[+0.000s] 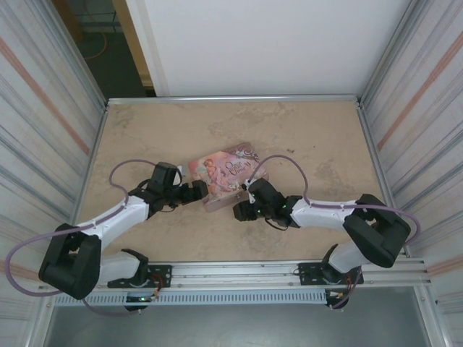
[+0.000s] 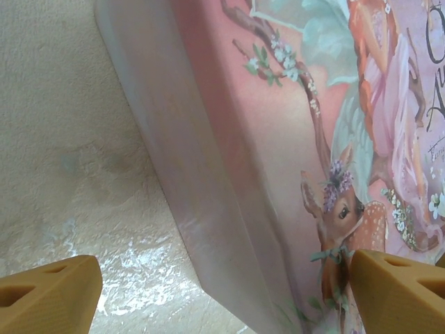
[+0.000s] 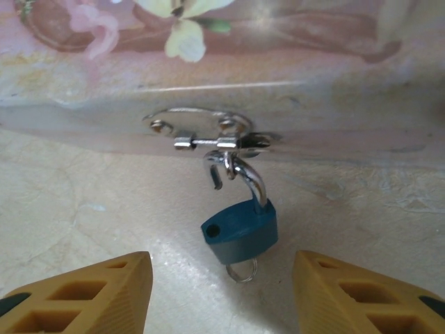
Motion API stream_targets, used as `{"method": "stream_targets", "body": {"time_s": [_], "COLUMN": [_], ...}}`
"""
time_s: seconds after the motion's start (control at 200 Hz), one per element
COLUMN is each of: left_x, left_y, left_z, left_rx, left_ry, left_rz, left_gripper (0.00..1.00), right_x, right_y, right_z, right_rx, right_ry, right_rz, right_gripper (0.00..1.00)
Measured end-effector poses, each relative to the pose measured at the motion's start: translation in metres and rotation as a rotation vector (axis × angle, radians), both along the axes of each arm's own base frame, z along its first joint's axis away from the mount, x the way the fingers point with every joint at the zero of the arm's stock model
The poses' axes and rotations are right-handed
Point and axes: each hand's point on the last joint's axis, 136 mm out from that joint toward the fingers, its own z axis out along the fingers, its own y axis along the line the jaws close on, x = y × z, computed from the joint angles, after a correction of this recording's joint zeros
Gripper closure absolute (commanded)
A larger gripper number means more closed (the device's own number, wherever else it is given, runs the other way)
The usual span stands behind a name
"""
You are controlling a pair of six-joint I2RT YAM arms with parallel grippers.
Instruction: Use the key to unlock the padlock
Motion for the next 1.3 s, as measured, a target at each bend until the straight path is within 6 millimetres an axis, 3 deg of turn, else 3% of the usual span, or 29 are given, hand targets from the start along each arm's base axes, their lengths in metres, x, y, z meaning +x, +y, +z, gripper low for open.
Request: {"method": "stream_targets", "body": {"time_s": [0.967,1.298], "left_x": [0.000,0.000], "left_y": [0.000,0.001], "left_z": [0.000,0.000], "left_rx": [0.002,0.003], "left_ry": [-0.001,-0.001], "left_rz": [0.002,0.003], "left_gripper": [0.08,0.08], "right_x": [0.005,0.009], "right_y": [0.012,0.005], "right_z": [-0.008,-0.012], "right_rx": [-0.033,0.015], "right_ry": [-0.002,0.006], "right_rz": [0.028,0.013], "right_gripper": [0.64,0.59]}}
